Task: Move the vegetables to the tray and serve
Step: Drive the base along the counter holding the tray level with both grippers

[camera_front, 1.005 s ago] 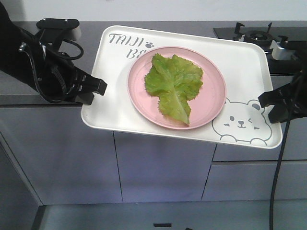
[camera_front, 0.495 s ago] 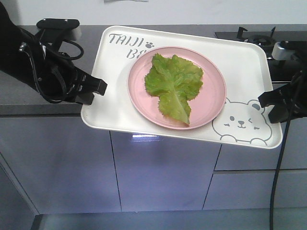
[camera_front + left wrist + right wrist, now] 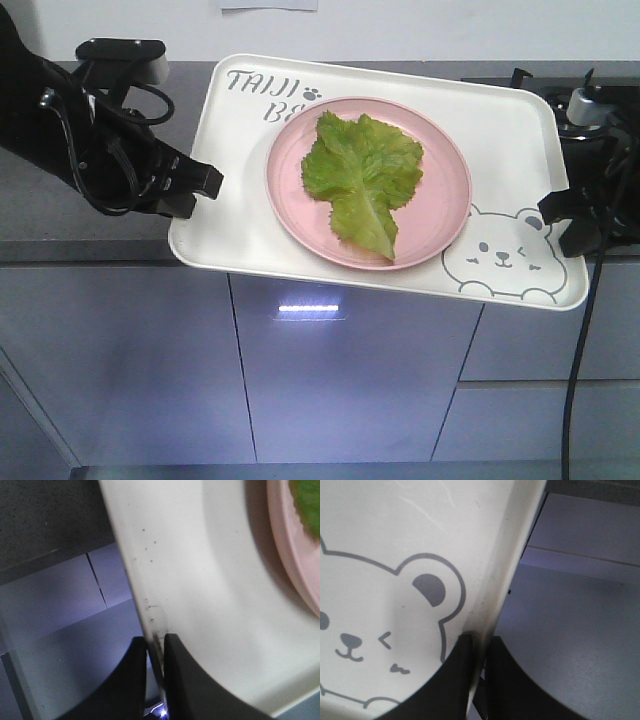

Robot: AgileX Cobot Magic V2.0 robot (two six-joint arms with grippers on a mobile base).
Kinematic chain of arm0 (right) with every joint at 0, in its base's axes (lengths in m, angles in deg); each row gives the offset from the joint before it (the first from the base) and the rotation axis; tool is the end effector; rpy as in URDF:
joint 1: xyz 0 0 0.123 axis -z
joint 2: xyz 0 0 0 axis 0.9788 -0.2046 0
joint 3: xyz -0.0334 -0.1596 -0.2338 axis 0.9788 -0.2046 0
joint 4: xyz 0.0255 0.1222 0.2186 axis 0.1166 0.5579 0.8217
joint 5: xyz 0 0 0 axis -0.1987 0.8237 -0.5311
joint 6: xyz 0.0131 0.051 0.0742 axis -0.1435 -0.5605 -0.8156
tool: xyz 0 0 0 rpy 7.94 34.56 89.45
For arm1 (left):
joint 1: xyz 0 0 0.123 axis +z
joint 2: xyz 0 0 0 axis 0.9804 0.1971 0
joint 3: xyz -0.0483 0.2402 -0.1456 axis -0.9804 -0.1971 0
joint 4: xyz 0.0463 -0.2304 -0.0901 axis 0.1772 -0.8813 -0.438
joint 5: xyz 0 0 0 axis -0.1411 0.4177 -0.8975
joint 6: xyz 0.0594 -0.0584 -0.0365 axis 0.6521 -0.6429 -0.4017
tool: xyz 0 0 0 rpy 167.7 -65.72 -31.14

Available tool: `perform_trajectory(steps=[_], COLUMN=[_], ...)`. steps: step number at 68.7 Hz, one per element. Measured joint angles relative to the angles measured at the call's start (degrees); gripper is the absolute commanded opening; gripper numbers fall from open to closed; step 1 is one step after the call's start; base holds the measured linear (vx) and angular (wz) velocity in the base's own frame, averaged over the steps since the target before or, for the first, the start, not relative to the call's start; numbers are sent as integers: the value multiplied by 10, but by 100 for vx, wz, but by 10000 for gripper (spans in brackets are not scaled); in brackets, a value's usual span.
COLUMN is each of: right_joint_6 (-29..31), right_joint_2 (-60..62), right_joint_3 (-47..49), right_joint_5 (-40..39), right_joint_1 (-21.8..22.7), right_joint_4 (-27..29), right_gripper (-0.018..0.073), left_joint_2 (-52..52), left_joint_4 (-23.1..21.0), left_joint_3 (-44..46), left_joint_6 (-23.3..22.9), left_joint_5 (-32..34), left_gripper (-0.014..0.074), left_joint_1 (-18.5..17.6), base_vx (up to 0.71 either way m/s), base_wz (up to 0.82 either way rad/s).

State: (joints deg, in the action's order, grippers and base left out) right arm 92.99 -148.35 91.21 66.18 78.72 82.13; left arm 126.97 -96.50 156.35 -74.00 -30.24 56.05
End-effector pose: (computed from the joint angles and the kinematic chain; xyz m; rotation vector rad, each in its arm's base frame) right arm 0.2993 0.0169 0.3383 -0.2789 2.7351 0.2515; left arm 0.2980 -0.1385 0.3673 0.4386 2.5635 -0.3729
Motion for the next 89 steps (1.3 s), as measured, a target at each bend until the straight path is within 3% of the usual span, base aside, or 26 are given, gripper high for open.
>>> perform_trajectory(steps=[89], right_joint_6=[0], right_joint_2=[0], right_joint_3=[0], right_joint_5=[0], right_joint_1=[0], right_joint_4=[0], right_gripper=[4], left_joint_2=[0], left_joint_4=[0], left_joint_3=[0], left_joint_6=[0], left_joint_5=[0], left_gripper=[-6], left_joint_1=[0], base_vx=[9], base_wz=[4])
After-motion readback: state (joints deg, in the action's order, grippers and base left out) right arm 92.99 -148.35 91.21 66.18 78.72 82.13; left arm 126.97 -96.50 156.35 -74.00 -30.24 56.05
